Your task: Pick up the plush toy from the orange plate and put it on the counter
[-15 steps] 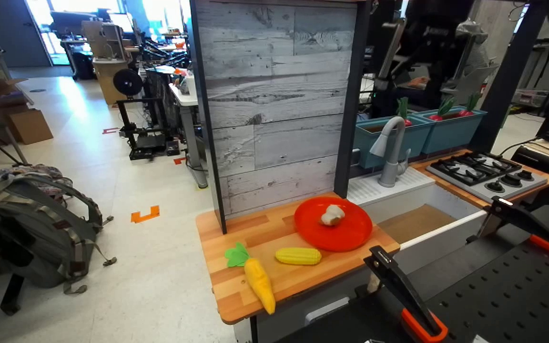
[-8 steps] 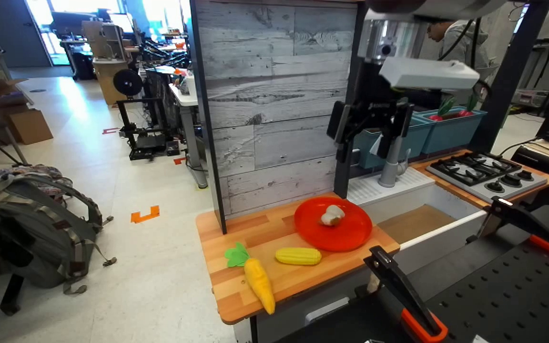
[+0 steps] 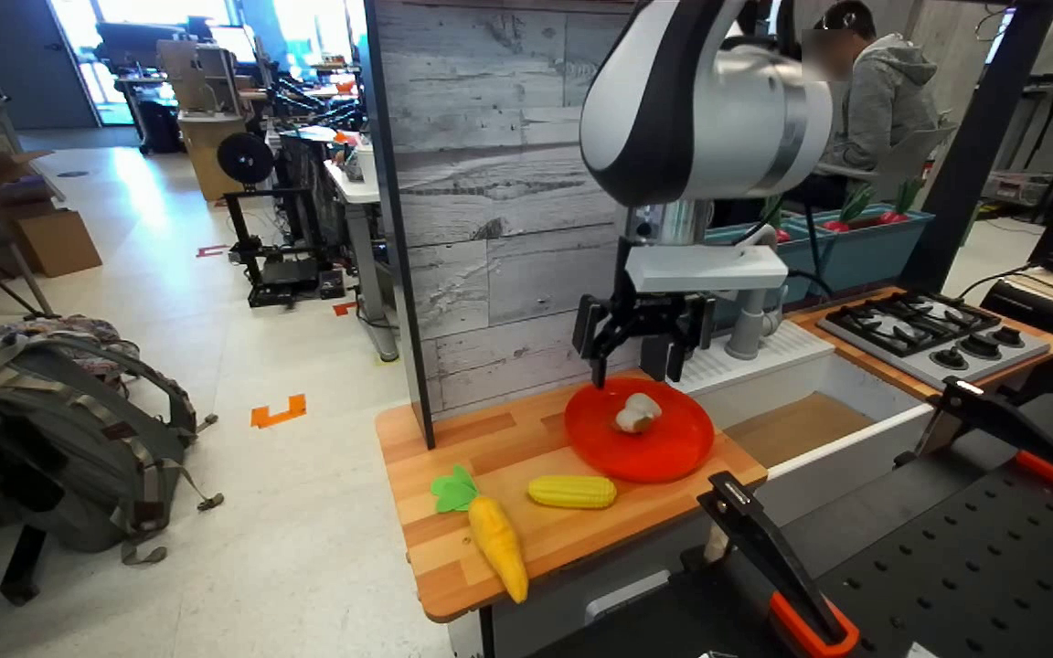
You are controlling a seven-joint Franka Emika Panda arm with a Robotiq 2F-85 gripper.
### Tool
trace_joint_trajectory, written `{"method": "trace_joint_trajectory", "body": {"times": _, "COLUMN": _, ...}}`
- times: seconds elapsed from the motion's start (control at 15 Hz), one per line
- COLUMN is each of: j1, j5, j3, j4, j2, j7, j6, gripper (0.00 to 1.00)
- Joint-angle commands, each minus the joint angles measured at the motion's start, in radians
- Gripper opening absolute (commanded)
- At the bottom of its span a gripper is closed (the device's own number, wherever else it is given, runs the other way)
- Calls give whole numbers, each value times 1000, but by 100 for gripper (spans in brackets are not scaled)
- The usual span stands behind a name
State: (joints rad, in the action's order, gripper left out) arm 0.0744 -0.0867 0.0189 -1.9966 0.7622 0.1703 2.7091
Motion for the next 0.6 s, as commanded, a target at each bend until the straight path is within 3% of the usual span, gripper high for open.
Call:
{"method": "trace_joint_trajectory", "body": {"times": 0.0, "j1": 51, "j5": 1, "j3": -39, "j4": 164, "j2": 148, "j7": 75, "j6": -26, "gripper": 100}}
{"method": "trace_joint_trajectory", "body": {"times": 0.27, "j1": 78, "j5": 0, "j3": -68, "j4": 255, "j2": 232, "j7": 126, "j6": -33, "gripper": 100}}
{"method": "trace_joint_trajectory", "body": {"times": 0.33, "j1": 83, "j5": 2, "j3": -76, "j4": 272, "j2": 248, "j7": 134, "j6": -29, "gripper": 77}}
{"method": "trace_joint_trajectory", "body": {"times": 0.4, "j1": 91, "j5": 6, "j3": -87, "j4": 285, "j2": 260, "j7": 142, "j6": -26, "gripper": 74}}
{"method": "trace_joint_trajectory", "body": {"times": 0.53, "j1": 93, "j5": 7, "j3": -93, "j4": 311, "j2": 279, "j7": 144, "j6": -34, "gripper": 58}}
